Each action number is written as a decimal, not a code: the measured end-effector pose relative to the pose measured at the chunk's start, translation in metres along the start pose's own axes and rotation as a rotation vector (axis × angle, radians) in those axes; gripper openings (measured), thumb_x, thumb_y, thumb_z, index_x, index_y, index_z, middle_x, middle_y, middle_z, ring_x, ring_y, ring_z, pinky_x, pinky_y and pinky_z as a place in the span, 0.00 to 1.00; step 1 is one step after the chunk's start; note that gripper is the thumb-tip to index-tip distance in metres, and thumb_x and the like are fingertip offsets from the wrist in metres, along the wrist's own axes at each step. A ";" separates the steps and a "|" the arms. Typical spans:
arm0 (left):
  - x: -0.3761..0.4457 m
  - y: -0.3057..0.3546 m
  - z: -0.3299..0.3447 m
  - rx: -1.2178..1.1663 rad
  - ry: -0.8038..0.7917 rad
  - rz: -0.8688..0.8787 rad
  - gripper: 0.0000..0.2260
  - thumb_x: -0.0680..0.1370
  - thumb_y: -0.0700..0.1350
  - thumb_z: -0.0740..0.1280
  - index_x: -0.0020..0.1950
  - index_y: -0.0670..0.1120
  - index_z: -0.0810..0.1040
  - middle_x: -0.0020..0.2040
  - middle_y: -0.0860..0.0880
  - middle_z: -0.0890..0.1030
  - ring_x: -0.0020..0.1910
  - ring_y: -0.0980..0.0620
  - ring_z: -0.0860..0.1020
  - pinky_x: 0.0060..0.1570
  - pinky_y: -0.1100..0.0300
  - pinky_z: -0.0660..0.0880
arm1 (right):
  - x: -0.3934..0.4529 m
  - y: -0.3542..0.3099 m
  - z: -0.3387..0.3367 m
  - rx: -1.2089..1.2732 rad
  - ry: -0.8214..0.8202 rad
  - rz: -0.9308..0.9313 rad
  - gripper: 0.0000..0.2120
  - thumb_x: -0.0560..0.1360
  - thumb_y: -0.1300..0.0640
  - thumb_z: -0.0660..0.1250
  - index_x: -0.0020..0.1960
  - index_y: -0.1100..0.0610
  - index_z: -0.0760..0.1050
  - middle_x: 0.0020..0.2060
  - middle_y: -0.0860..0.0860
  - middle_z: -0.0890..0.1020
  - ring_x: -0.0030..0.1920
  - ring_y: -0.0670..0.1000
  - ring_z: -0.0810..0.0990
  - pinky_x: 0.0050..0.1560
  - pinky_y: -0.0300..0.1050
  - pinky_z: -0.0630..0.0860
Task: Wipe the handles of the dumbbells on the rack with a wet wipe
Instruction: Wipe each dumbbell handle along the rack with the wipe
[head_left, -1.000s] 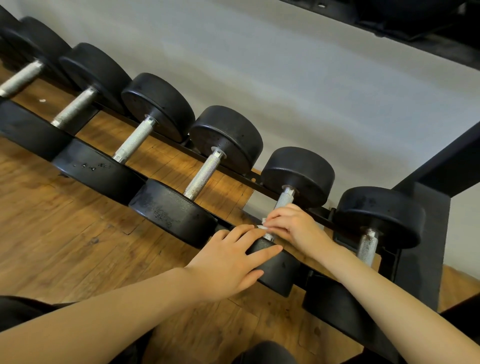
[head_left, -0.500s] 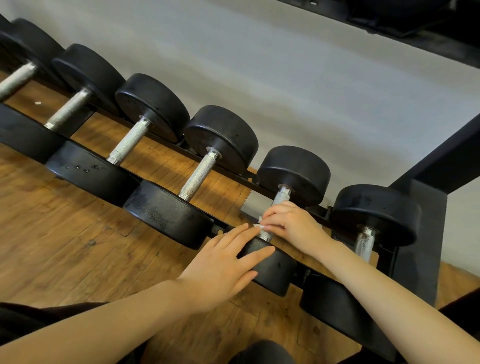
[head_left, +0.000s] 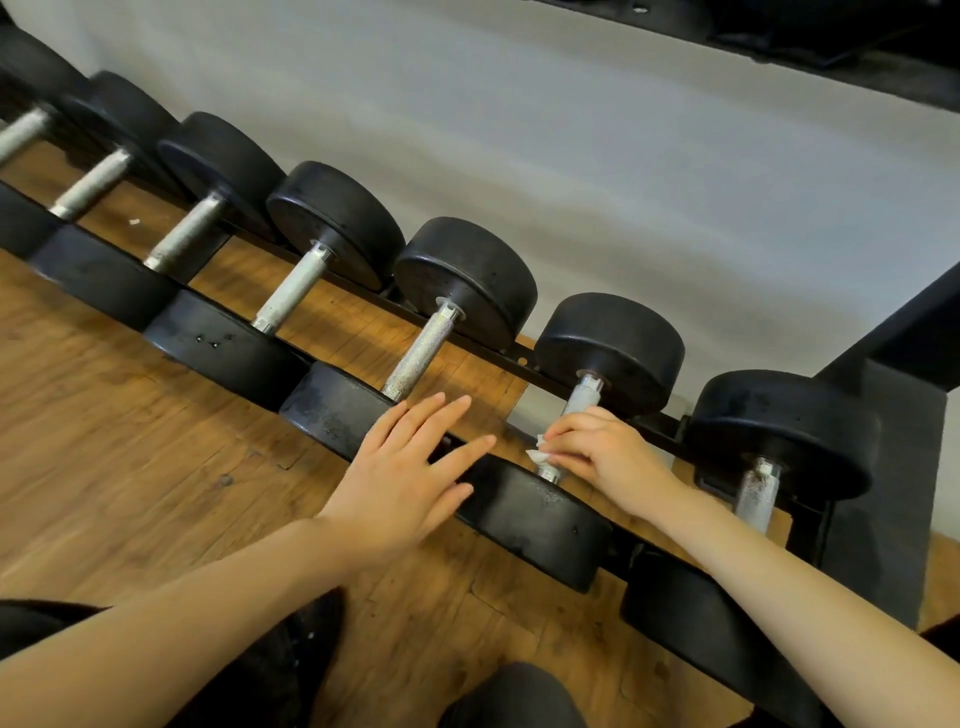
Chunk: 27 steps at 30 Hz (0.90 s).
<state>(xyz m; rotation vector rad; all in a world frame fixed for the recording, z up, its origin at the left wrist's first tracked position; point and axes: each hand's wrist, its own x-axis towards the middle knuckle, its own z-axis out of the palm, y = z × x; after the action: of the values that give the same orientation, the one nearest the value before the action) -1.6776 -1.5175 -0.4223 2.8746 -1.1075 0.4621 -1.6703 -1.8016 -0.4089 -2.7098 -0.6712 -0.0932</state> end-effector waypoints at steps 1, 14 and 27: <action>-0.001 -0.002 0.000 0.005 -0.005 -0.054 0.22 0.80 0.59 0.52 0.73 0.56 0.67 0.74 0.44 0.68 0.73 0.41 0.66 0.69 0.39 0.59 | -0.001 -0.001 0.001 0.016 0.017 0.007 0.11 0.76 0.54 0.68 0.57 0.54 0.82 0.53 0.47 0.80 0.56 0.42 0.72 0.57 0.32 0.67; -0.003 -0.028 0.004 0.021 0.005 -0.423 0.23 0.83 0.58 0.49 0.74 0.51 0.69 0.76 0.41 0.66 0.75 0.37 0.62 0.71 0.39 0.56 | -0.010 0.002 0.007 0.052 -0.030 -0.002 0.10 0.76 0.57 0.68 0.57 0.52 0.82 0.53 0.43 0.74 0.53 0.33 0.69 0.53 0.25 0.65; -0.001 -0.024 0.013 0.038 0.071 -0.468 0.22 0.81 0.56 0.53 0.71 0.50 0.73 0.73 0.42 0.70 0.75 0.38 0.63 0.72 0.39 0.58 | 0.001 0.010 -0.001 0.147 -0.092 -0.044 0.08 0.76 0.56 0.69 0.54 0.53 0.83 0.48 0.41 0.75 0.50 0.40 0.75 0.51 0.35 0.76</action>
<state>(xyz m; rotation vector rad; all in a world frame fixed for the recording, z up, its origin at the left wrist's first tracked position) -1.6587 -1.5006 -0.4331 2.9804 -0.3920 0.5515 -1.6649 -1.8097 -0.4113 -2.5708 -0.7347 0.0674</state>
